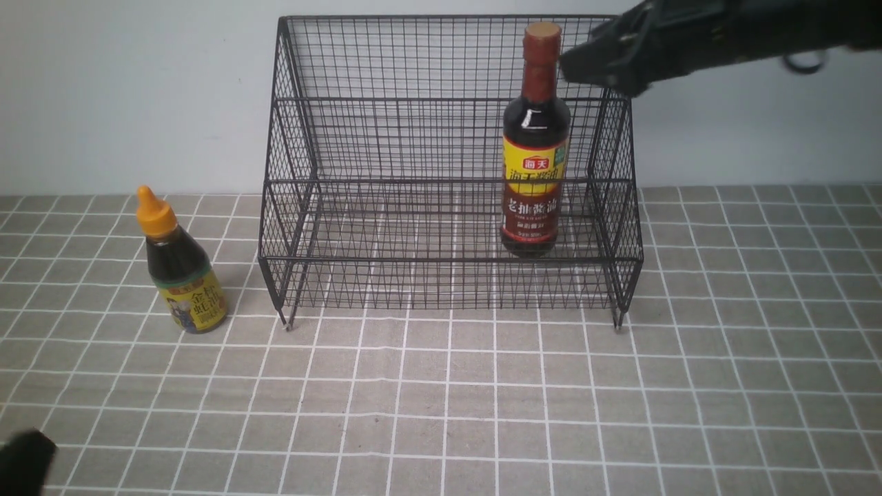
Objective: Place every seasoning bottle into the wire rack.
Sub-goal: Use the left arm to grab the condiment bottle closest to it
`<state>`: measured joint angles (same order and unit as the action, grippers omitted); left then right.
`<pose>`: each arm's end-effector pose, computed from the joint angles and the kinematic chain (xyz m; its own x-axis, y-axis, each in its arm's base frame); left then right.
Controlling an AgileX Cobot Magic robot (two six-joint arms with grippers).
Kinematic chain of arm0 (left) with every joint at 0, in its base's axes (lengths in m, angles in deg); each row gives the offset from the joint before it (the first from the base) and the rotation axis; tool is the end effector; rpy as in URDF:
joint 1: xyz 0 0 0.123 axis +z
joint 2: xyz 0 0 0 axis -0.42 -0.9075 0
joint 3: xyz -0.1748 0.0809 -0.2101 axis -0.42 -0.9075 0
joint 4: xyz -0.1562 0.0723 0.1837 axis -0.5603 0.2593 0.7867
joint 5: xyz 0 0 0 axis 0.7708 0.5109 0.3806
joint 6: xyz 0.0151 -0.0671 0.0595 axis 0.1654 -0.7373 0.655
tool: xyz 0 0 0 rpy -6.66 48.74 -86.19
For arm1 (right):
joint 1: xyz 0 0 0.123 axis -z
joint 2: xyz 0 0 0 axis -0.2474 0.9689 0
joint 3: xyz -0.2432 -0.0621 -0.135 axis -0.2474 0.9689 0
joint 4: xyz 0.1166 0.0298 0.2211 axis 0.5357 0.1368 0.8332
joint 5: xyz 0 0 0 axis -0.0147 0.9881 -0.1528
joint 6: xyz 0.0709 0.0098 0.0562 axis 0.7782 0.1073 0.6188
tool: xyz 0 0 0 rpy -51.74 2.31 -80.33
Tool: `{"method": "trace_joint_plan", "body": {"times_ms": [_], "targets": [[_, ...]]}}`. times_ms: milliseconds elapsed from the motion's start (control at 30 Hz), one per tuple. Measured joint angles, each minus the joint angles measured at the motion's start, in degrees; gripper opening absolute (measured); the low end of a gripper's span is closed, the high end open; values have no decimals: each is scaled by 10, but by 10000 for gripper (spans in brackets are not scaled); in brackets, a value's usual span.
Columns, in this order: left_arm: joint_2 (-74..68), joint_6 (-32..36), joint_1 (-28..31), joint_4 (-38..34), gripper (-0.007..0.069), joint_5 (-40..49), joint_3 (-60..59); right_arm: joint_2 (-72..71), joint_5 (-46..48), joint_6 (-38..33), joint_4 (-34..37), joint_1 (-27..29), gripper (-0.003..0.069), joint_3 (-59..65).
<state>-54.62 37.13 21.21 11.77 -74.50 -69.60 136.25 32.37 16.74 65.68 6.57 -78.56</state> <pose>0.0565 -0.0051 0.2005 -0.0023 -0.4263 -0.9046 0.0868 0.9011 -0.4249 0.3843 0.1069 0.3635 -0.3727 -0.3635 -0.8538 -0.7607 0.6466 0.0568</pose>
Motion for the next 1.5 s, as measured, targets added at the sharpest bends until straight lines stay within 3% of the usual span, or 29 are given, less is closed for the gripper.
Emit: {"method": "trace_joint_plan", "body": {"times_ms": [100, 167, 200, 300, 500, 733, 833, 867, 1000, 1100, 1200, 1333, 1433, 1500], "targets": [[0, 0, 0, -67, -7, -107, 0, -46, 53, 153, -97, 38, 250, 0], [0, 0, 0, -80, -7, -124, 1, -62, 74, 201, -128, 53, 199, 0], [0, 3, 0, -91, -7, -115, 7, -92, 116, 285, -178, 83, 87, 0], [-38, 43, 0, -94, -7, -18, 51, -166, 173, 372, -261, 127, 1, 11], [-253, 81, 0, -74, -7, 190, 152, -339, 102, 408, -293, 152, -11, 143], [-449, 84, 0, 17, -7, 264, 270, -457, -14, 330, -235, 152, -10, 310], [-527, 74, 0, 93, -7, 259, 343, -520, -95, 199, -148, 152, -10, 432], [-540, 73, 0, 102, -7, 258, 352, -528, -101, 182, -136, 152, -10, 445], [-623, 39, 0, 164, -7, 266, 462, -604, -131, 5, -5, 152, -10, 555], [-664, 20, 0, 185, -1, 292, 518, -624, -137, -56, 45, 152, -10, 581], [-699, 2, 0, 209, 27, 304, 559, -627, -138, -68, 65, 152, -10, 585], [-748, -21, 0, 255, 141, 297, 600, -630, -139, -74, 87, 152, -10, 585], [-779, -37, 0, 288, 309, 263, 606, -632, -139, -69, 98, 152, -10, 585], [-786, -39, 0, 293, 358, 252, 606, -632, -139, -66, 99, 152, -10, 585]]}}
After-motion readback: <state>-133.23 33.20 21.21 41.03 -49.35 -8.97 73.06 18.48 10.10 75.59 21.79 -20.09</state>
